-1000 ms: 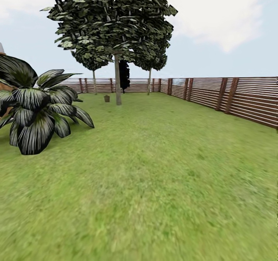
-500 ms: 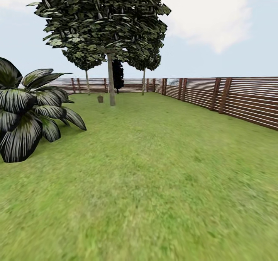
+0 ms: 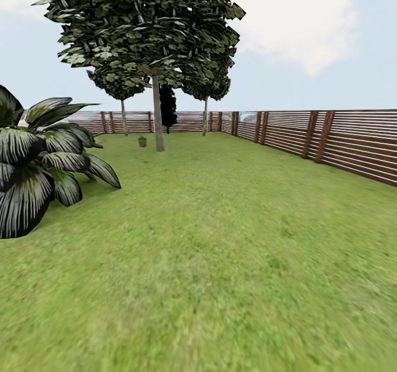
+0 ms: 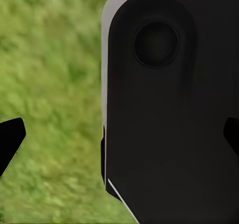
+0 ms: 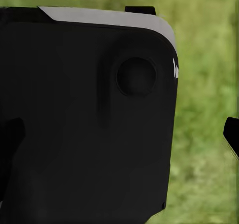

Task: Take the three Easter eggs out of the wicker basket on the lawn in the garden, then place them on the lawn next to a single tree (choose any tree) so that all three eggs are next to the same tree and none are left in the basket.

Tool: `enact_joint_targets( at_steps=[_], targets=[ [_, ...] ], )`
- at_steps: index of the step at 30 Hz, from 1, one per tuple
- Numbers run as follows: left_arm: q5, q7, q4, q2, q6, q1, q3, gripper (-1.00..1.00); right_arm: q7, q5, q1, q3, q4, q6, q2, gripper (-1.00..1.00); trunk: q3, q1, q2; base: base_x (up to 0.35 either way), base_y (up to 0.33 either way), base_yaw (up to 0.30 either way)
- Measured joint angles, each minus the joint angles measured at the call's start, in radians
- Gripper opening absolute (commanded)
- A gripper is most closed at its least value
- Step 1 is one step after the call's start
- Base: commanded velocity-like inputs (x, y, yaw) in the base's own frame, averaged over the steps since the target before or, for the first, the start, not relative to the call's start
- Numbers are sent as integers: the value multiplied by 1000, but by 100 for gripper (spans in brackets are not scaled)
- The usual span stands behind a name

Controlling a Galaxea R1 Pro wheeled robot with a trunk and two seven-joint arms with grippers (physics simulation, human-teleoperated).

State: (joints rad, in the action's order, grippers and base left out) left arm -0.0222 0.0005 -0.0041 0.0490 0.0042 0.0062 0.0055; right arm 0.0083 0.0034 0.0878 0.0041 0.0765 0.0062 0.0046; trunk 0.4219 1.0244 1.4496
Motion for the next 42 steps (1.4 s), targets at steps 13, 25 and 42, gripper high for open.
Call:
enact_joint_targets(
  at_steps=[13,25,42],
  targets=[
    [0,1,0,0,0,0,0,100,0,-1,0,-1,0,-2,0,100,0,0,0,334,0,112],
    [0,1,0,0,0,0,0,100,0,0,0,0,0,-2,-1,100,0,0,0,334,0,35],
    [0,1,0,0,0,0,0,100,0,0,0,-1,0,-2,-1,100,0,0,0,334,0,65]
  ],
)
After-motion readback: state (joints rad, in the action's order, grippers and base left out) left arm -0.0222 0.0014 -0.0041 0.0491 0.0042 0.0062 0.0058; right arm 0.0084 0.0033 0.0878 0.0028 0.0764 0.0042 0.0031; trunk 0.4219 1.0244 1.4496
